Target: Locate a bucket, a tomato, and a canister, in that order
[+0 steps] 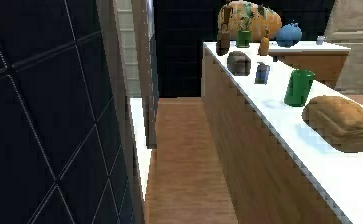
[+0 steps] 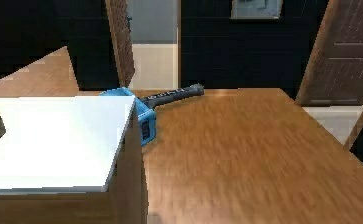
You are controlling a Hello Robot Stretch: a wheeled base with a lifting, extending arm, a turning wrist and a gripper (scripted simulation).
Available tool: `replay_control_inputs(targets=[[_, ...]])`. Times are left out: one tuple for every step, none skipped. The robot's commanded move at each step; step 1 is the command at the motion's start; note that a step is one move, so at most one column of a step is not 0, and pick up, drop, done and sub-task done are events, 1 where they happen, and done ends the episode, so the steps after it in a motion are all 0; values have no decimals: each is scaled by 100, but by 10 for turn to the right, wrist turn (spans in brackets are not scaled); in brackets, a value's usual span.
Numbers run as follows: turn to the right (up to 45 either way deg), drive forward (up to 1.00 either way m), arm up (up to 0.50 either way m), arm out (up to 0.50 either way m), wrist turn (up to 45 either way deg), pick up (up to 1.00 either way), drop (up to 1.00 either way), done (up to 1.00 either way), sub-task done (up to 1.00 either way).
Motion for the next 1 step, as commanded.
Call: replay_control_inputs(targets=[[0, 100, 0, 0, 0, 0, 0, 0, 0]])
